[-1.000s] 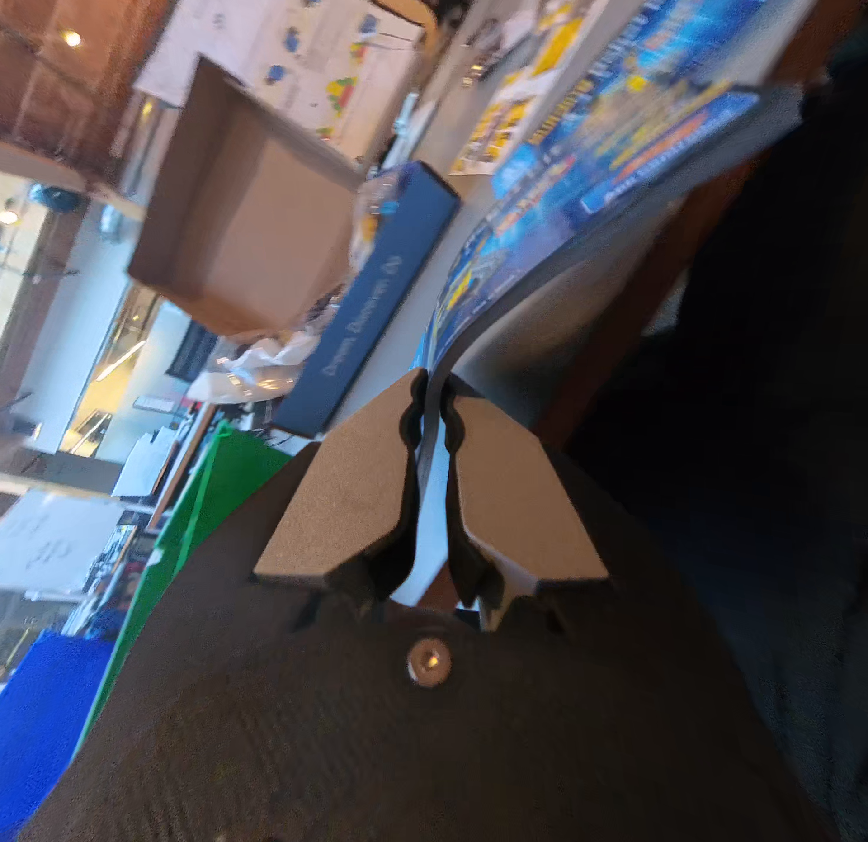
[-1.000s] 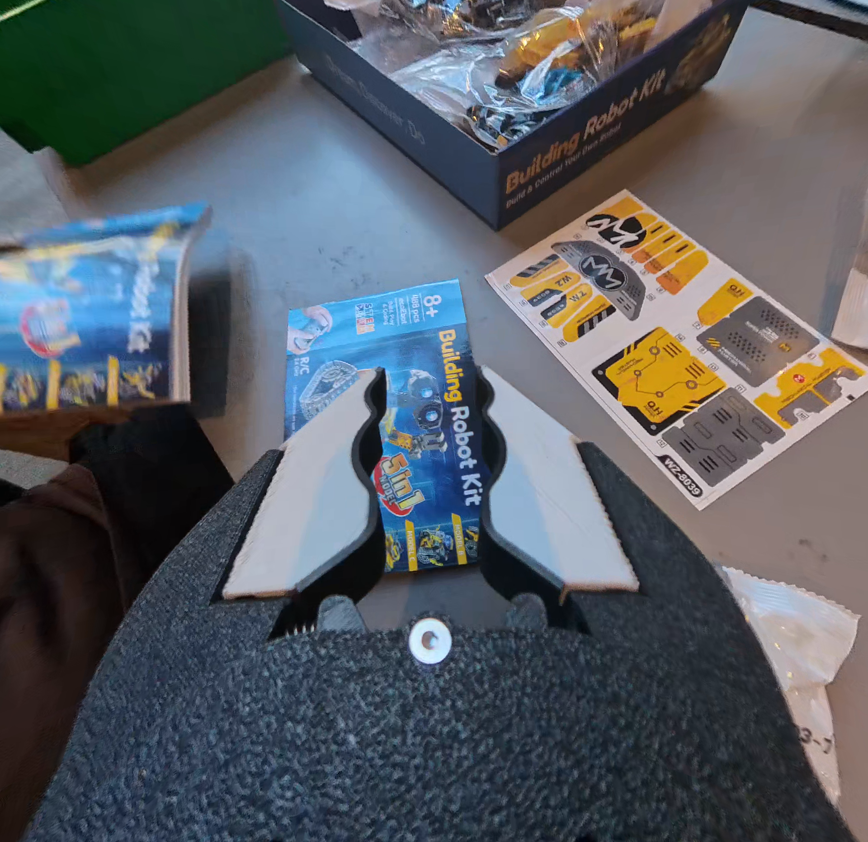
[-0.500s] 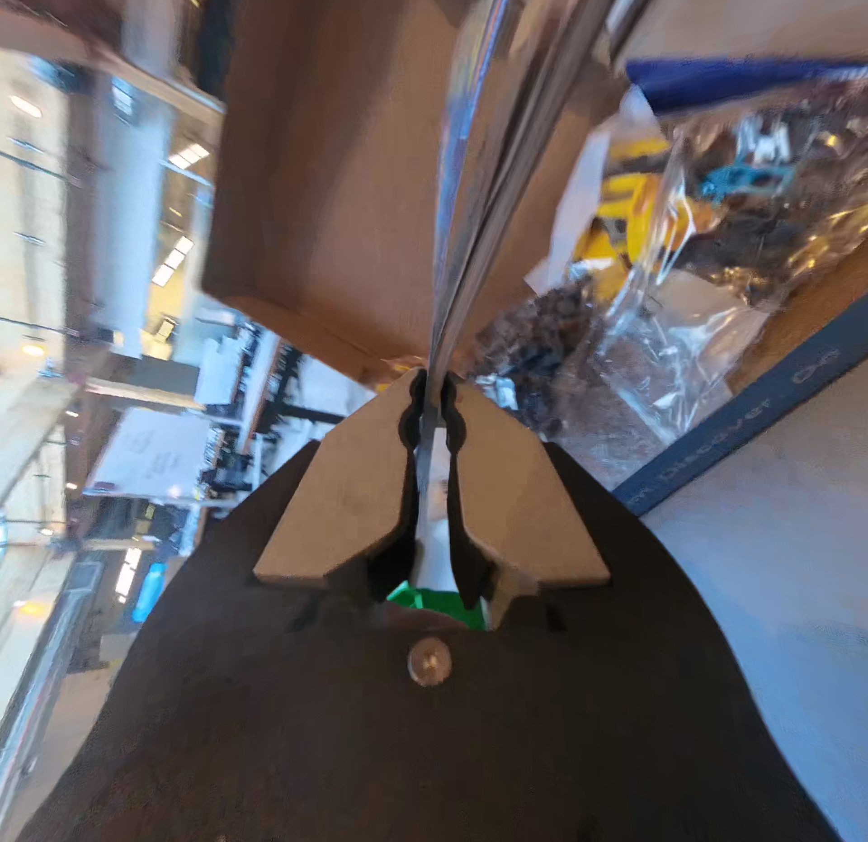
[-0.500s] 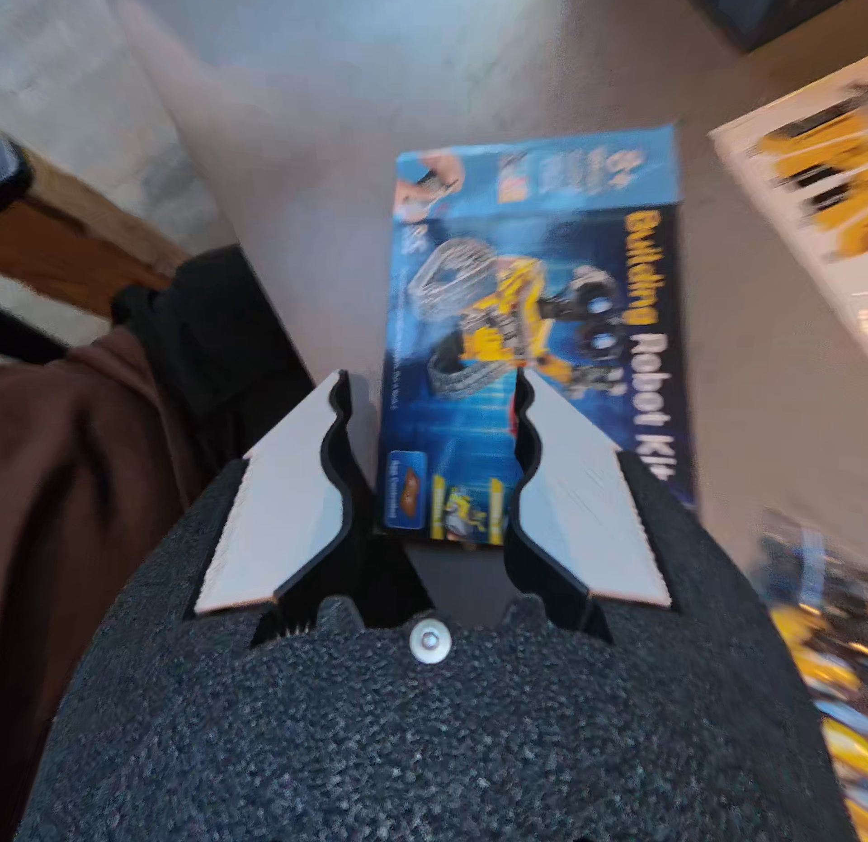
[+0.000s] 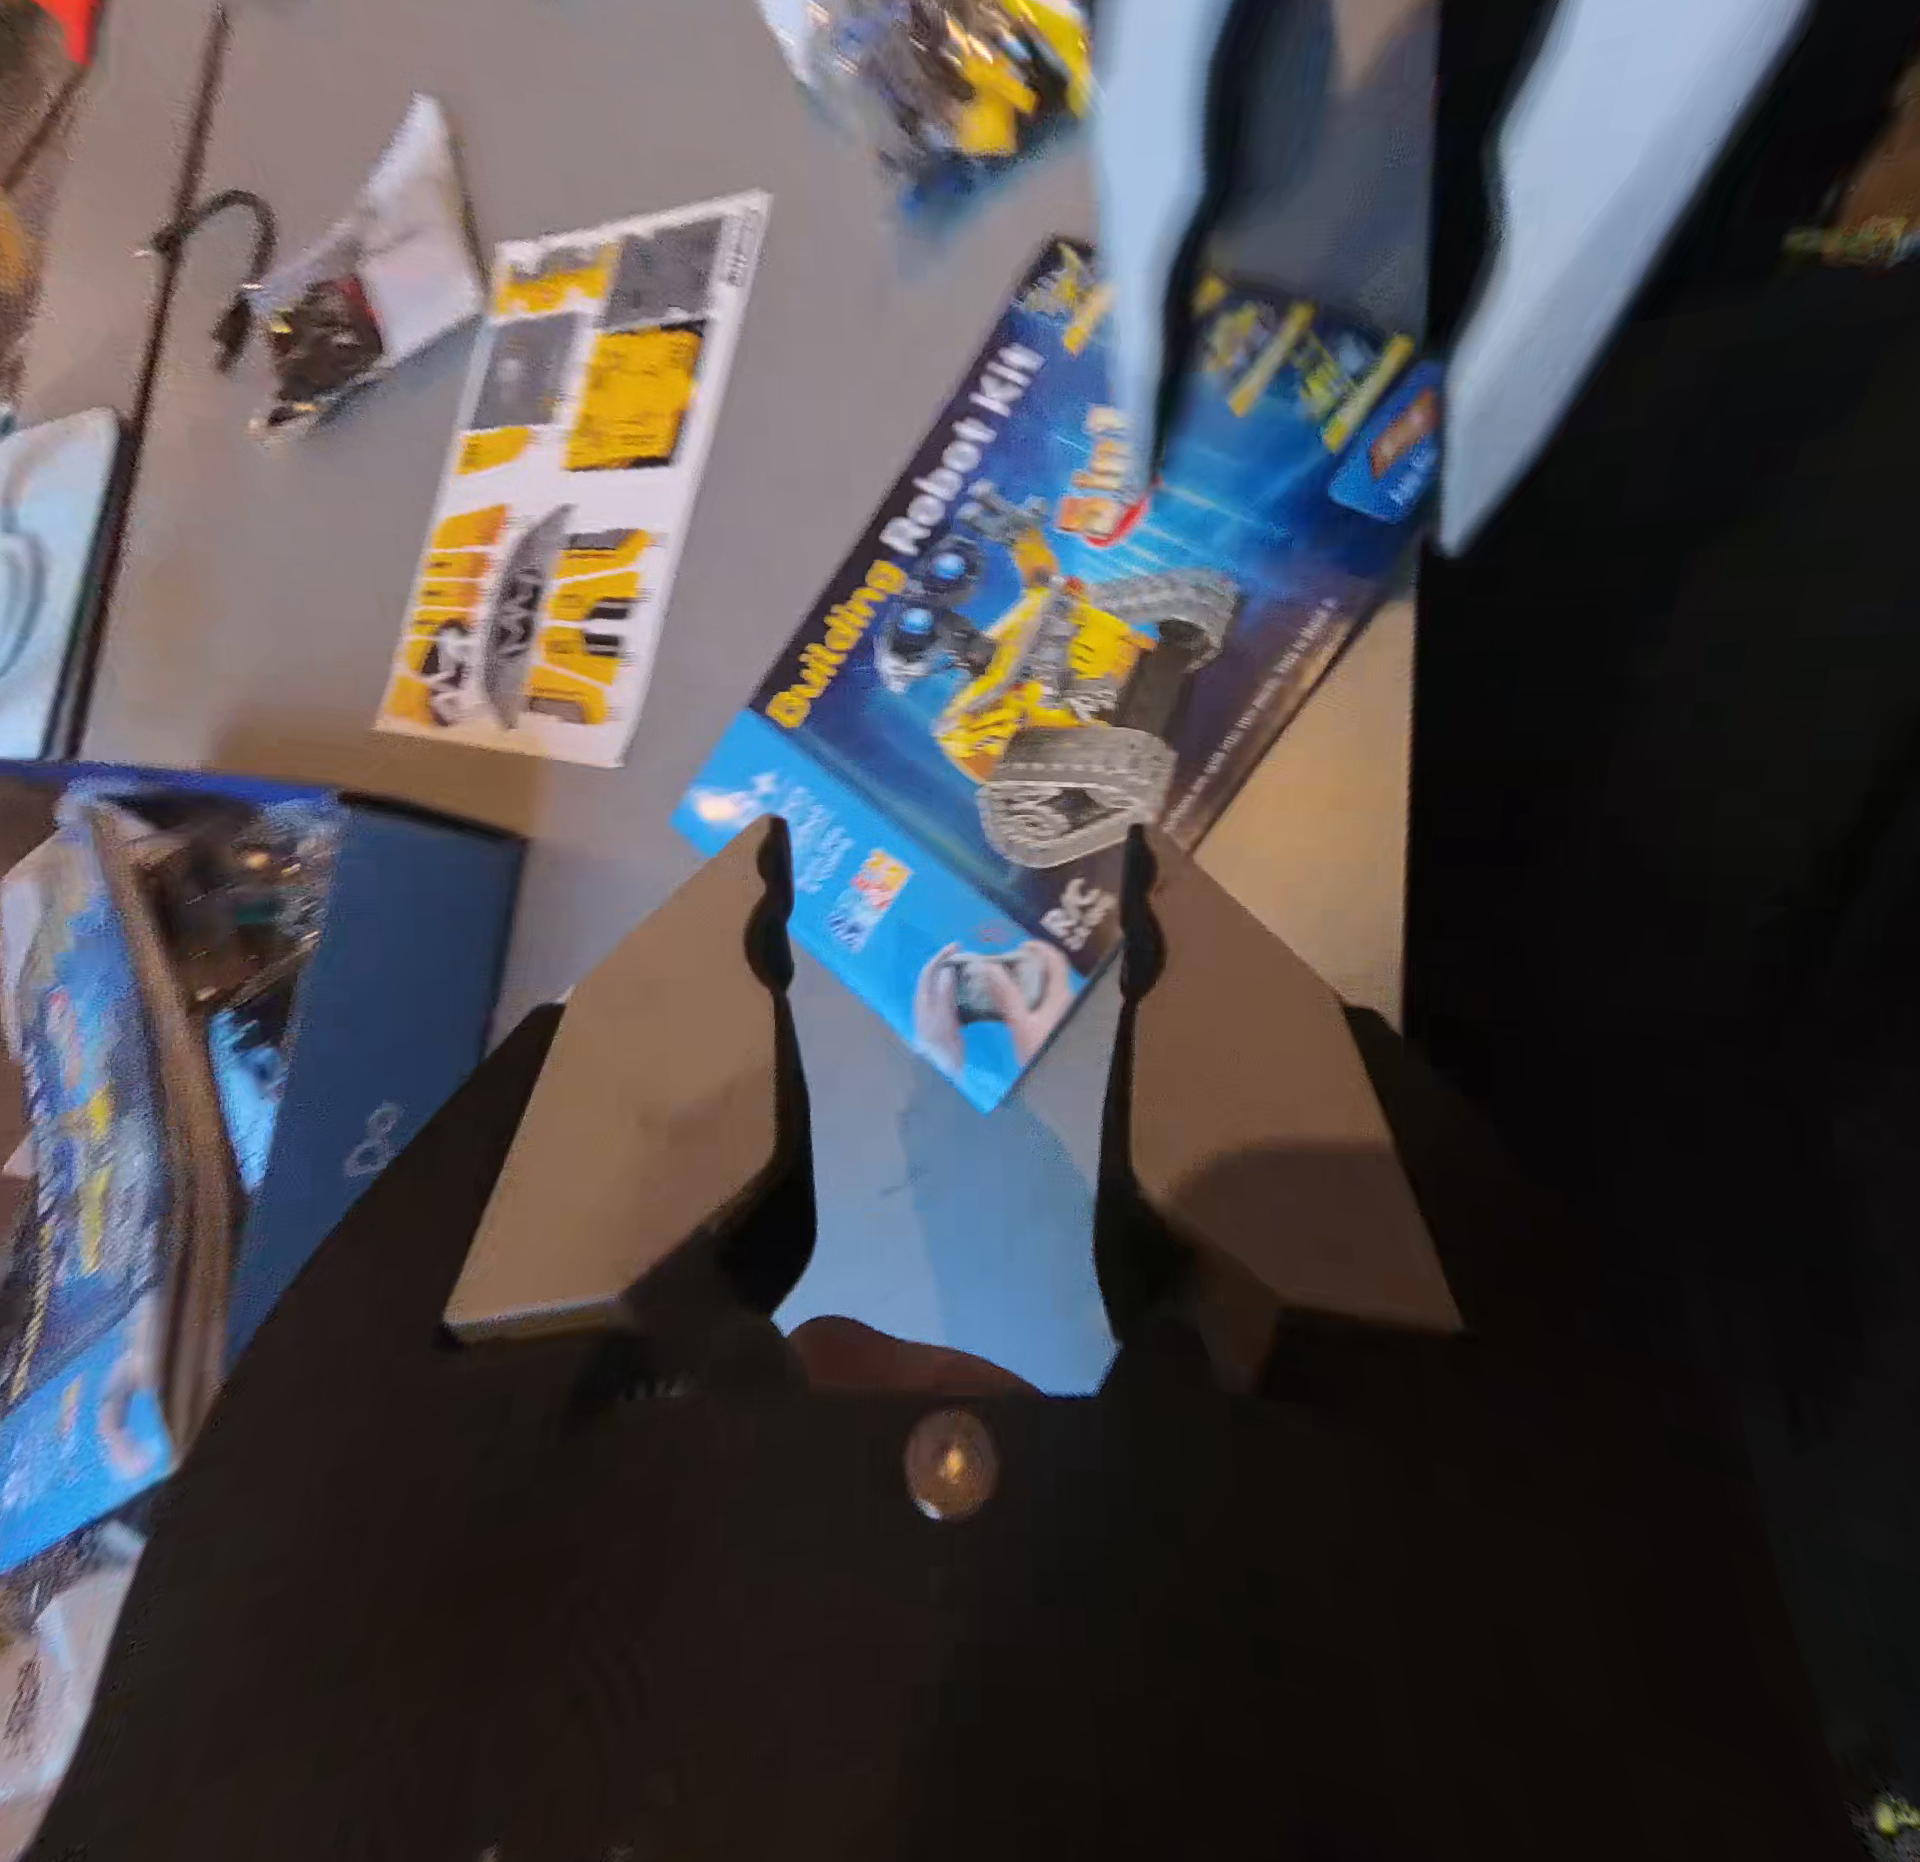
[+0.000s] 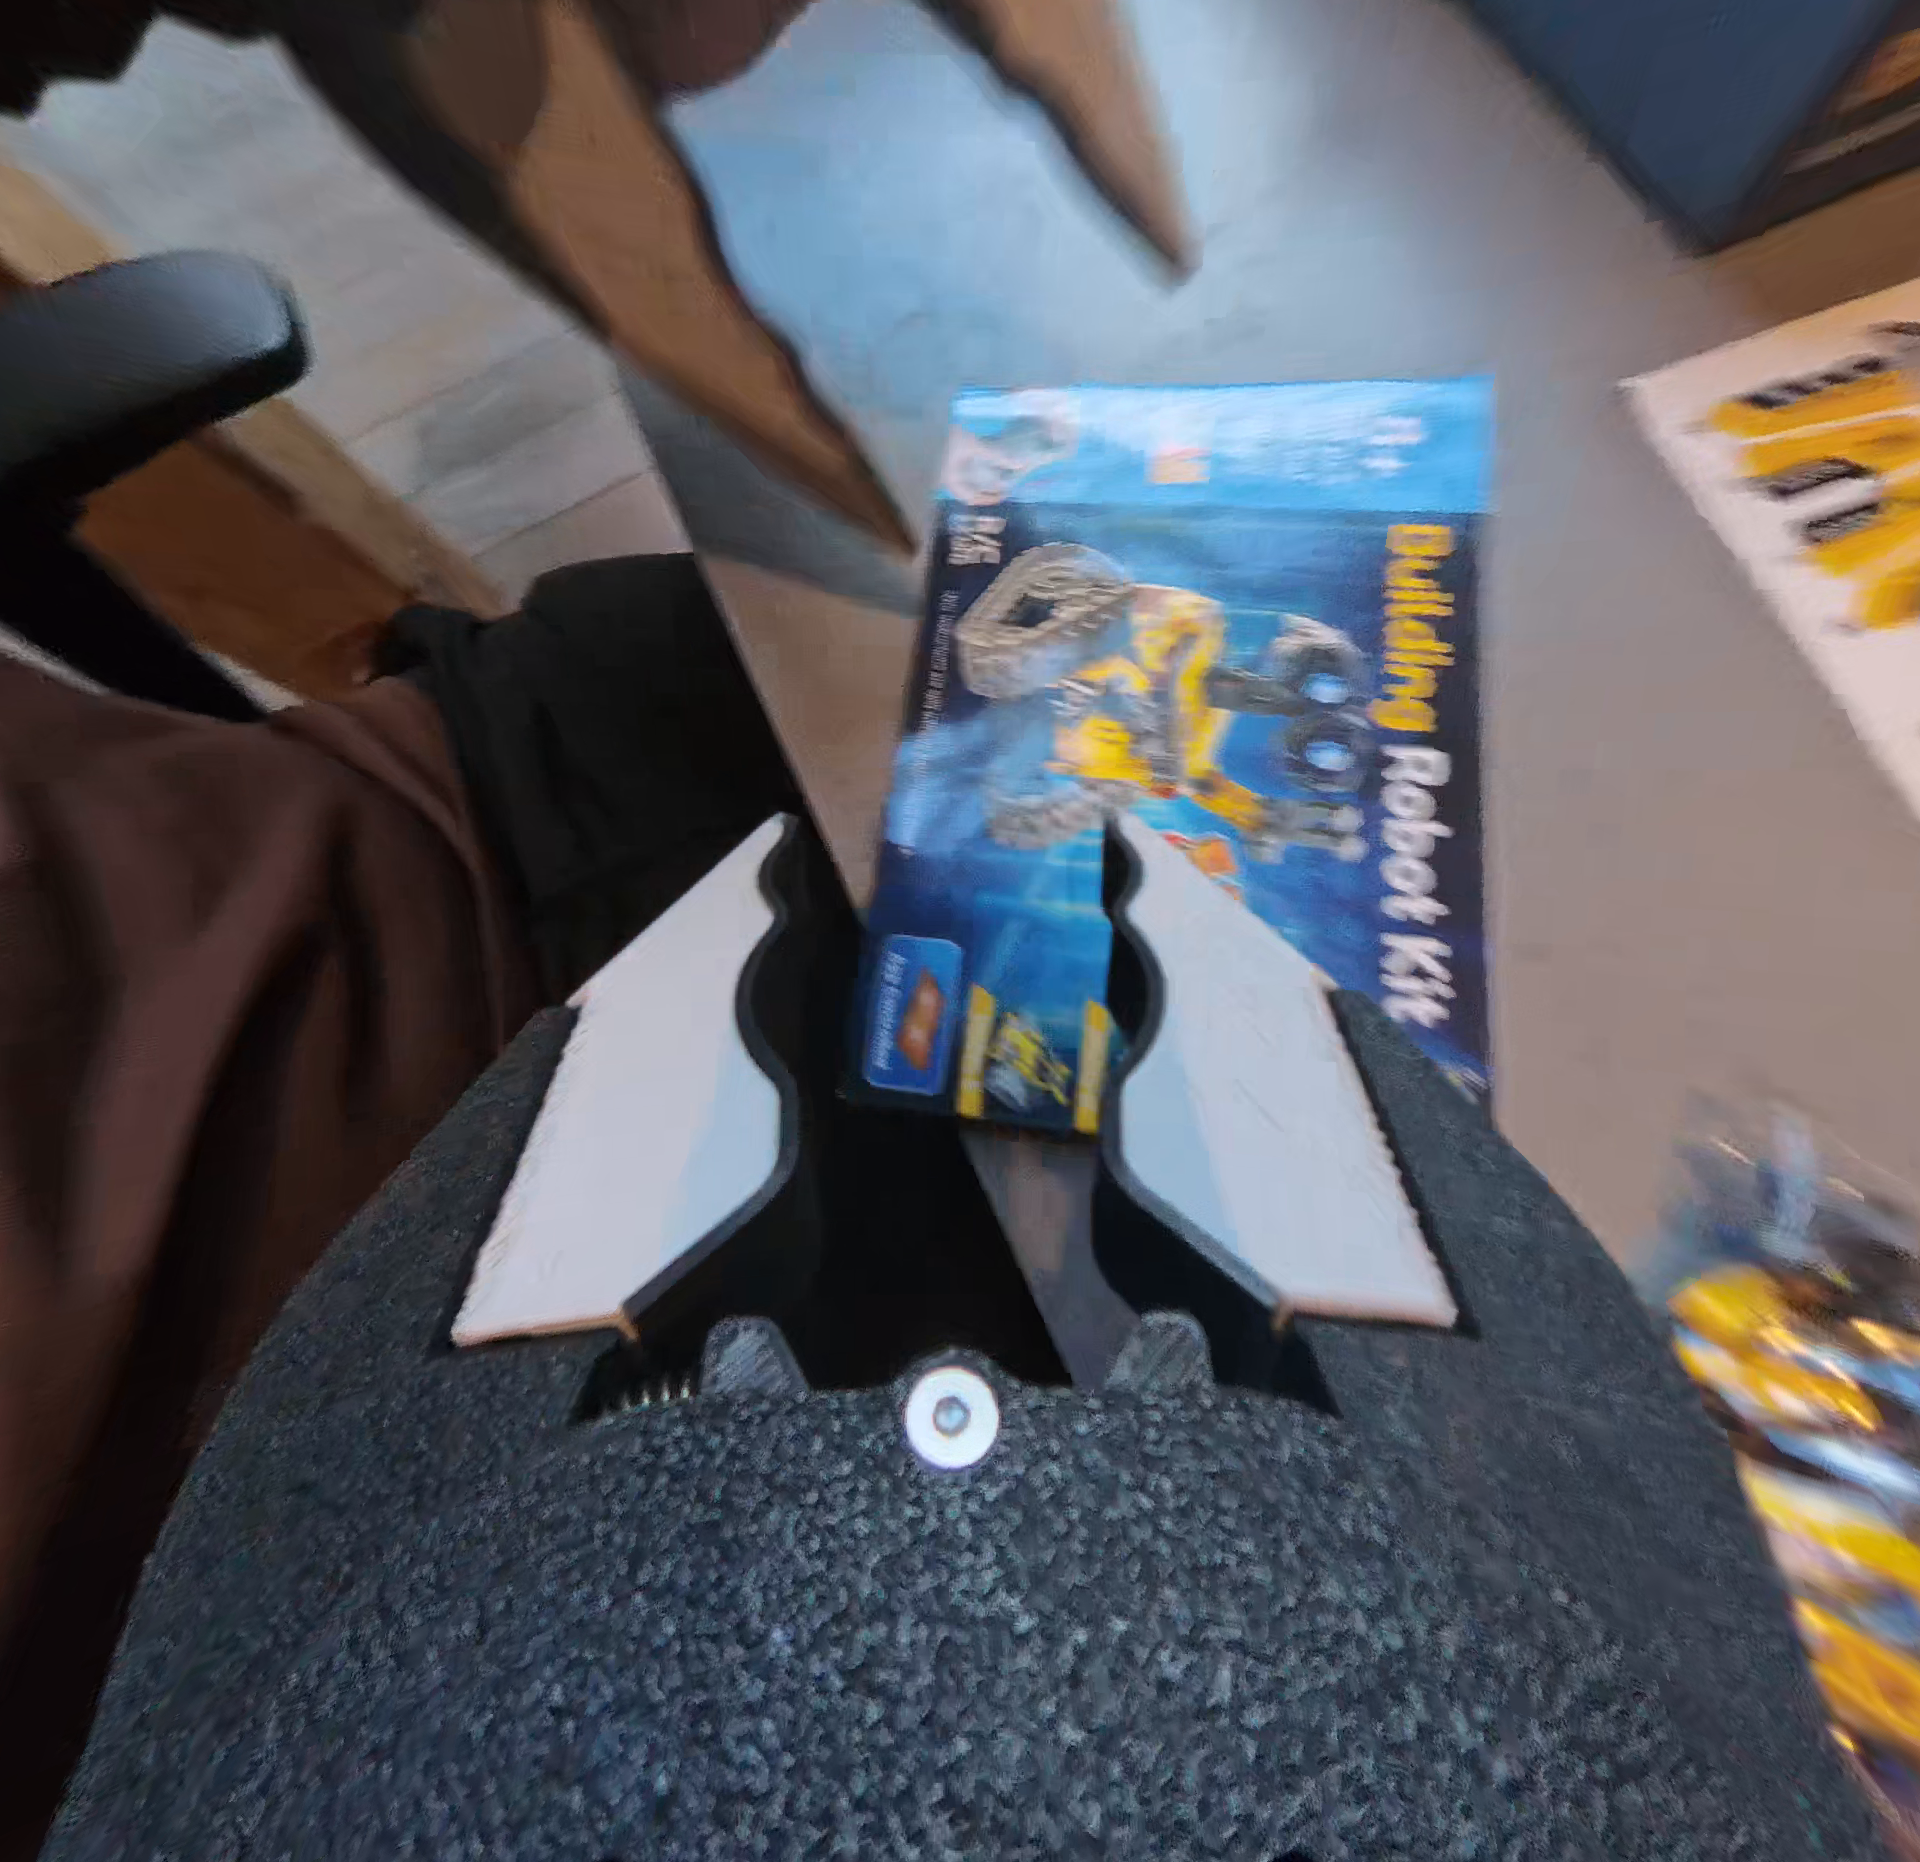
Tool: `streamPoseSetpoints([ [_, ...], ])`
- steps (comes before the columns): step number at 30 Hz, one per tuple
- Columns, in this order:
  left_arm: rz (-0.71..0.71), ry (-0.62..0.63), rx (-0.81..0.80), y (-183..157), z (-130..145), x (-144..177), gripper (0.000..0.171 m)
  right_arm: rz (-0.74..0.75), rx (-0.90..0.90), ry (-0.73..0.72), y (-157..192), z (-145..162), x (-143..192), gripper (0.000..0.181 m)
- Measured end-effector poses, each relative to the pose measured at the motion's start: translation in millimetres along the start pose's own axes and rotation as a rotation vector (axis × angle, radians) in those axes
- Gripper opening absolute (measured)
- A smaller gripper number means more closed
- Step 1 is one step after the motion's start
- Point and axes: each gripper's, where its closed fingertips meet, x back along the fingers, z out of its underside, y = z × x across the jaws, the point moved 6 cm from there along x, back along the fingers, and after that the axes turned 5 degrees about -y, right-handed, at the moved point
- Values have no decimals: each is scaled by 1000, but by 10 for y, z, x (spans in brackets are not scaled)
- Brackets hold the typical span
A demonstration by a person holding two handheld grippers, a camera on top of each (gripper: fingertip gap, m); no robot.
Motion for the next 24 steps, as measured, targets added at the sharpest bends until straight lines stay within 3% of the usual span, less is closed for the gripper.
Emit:
streamPoseSetpoints([
  [1,22,17,-13,-81,28,-91,62,38,-3,11,-50,4,55,67],
  [3,84,27,27,-204,55,-217,67,37,-4,110,-35,130,62,69],
  [6,225,7,173,-392,58,-233,23,17,51,109,163,258,-5,76],
  [7,239,-2,220,-440,59,-214,23,18,66,109,226,272,-11,74],
  [9,304,-31,261,-625,47,-133,67,4,95,116,364,288,-22,69],
  [10,291,-32,259,-703,44,-99,74,2,117,116,425,297,-31,64],
  [13,238,-42,180,-875,12,17,73,80,216,147,478,322,-32,47],
  [15,188,-79,138,-874,-62,69,67,26,224,166,537,333,-11,11],
  [16,175,-79,128,-855,-90,74,66,-22,193,164,563,332,-3,5],
  [19,141,-92,87,-775,-170,22,65,-7,131,143,476,307,35,0],
  [24,80,-61,-1,-725,-205,-147,64,172,146,64,304,170,213,0],
])
